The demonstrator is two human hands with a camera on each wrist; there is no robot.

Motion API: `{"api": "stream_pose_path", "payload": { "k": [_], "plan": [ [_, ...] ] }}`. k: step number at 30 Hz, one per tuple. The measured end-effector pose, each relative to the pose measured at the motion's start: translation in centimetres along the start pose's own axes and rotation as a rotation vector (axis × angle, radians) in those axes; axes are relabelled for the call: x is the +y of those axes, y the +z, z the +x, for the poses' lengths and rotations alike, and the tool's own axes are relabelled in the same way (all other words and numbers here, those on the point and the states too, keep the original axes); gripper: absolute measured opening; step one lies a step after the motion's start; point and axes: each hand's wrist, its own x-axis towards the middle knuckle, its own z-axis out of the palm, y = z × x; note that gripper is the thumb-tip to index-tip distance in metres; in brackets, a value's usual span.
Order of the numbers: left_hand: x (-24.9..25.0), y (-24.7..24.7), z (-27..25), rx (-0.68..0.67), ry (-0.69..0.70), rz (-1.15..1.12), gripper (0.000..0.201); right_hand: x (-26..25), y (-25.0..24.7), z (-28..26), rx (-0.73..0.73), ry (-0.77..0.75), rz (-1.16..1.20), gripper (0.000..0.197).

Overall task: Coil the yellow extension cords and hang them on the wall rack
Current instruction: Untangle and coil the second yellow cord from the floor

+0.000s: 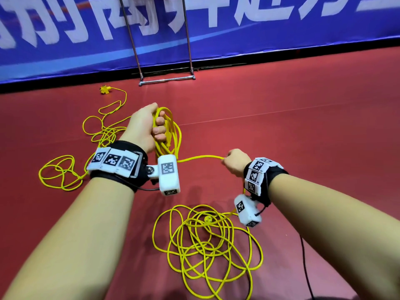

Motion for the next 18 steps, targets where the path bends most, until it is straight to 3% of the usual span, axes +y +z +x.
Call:
{"api": "stream_pose_path", "payload": {
  "k": [3, 8, 13, 18],
  "plan": [
    [-0.2, 0.4, -0.1, -0.013, 0.013, 0.080, 0.037, -0.8, -0.3, -0.1, -0.055, -0.002, 0.228, 0.009],
    [-0.9, 0.8, 0.1, -0.011, 0.014, 0.164, 0.035, -2.3, -0.5, -0.9, -0.065, 0.084, 0.628, 0.019],
    [-2.0, 1.1, 0.3, -0.010, 0.006, 0.216, 0.032, -3.0, -0.8, -1.4, -0.084, 0.130, 0.880, 0.023],
    [-3.4, 1.9, 0.3, -0.026, 0.003, 0.256, 0.030, -3.9, -1.2, -1.7, -0.173, 0.152, 0.984, 0.019]
  ]
}}
